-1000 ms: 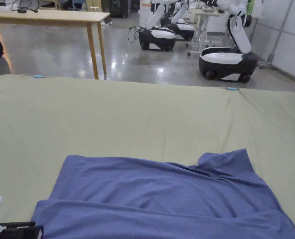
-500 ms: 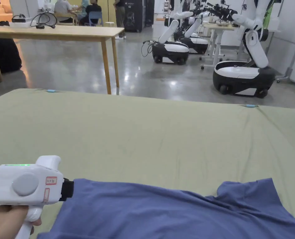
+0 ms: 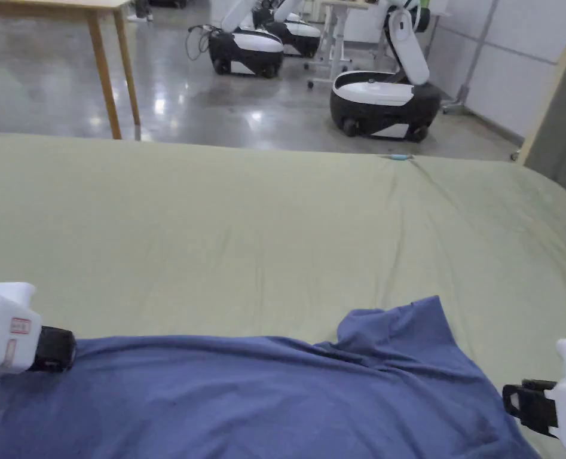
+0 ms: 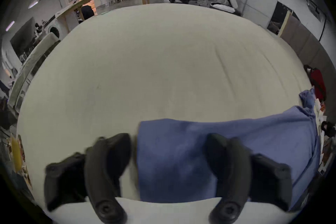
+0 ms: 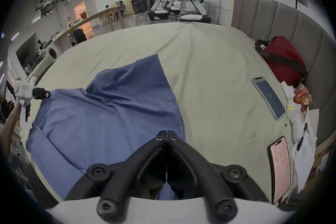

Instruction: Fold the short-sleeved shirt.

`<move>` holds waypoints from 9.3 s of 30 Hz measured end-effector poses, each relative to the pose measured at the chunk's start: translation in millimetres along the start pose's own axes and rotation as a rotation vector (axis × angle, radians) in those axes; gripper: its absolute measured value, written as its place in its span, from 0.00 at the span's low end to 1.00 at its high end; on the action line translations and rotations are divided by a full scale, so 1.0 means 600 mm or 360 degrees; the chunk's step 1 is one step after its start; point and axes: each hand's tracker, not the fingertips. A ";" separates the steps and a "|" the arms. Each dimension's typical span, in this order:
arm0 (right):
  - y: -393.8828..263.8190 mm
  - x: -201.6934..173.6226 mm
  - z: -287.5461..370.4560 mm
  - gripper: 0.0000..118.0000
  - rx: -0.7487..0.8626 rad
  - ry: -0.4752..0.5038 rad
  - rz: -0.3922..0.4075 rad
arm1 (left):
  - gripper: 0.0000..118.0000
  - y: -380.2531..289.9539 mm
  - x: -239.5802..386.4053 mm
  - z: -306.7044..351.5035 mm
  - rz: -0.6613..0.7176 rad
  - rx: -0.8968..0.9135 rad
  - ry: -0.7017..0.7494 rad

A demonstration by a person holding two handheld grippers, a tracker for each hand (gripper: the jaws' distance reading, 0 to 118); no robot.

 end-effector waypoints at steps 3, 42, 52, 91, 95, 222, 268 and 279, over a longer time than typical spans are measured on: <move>0.019 0.022 -0.020 0.01 -0.0003 -0.0005 0.0000 | 0.01 -0.006 0.003 0.023 -0.0028 0.0049 -0.0025; 0.022 -0.011 0.177 0.03 0.0223 0.0119 0.0008 | 0.01 -0.139 -0.048 0.286 -0.0025 0.0301 -0.0222; -0.155 -0.010 0.272 0.03 0.0233 0.0185 -0.0046 | 0.01 -0.297 -0.076 0.350 -0.0005 0.0368 -0.0283; -0.227 -0.269 0.303 0.01 0.1041 -0.0216 0.0141 | 0.00 -0.389 -0.029 0.416 0.0190 0.0754 -0.0076; -0.234 -0.291 0.311 0.01 0.1039 -0.0191 0.0147 | 0.00 -0.375 -0.097 0.401 0.0415 0.0554 -0.0311; -0.247 -0.282 0.287 0.01 0.0777 -0.0073 0.0113 | 0.09 -0.300 -0.032 0.146 0.0762 -0.0399 -0.1405; -0.265 -0.199 0.278 0.01 0.0782 0.0046 -0.0156 | 0.00 -0.233 0.291 0.331 0.0085 -0.0162 -0.1026; -0.264 -0.214 0.261 0.01 0.0604 0.0099 -0.0078 | 0.00 -0.357 0.325 0.150 0.0237 -0.0501 -0.1339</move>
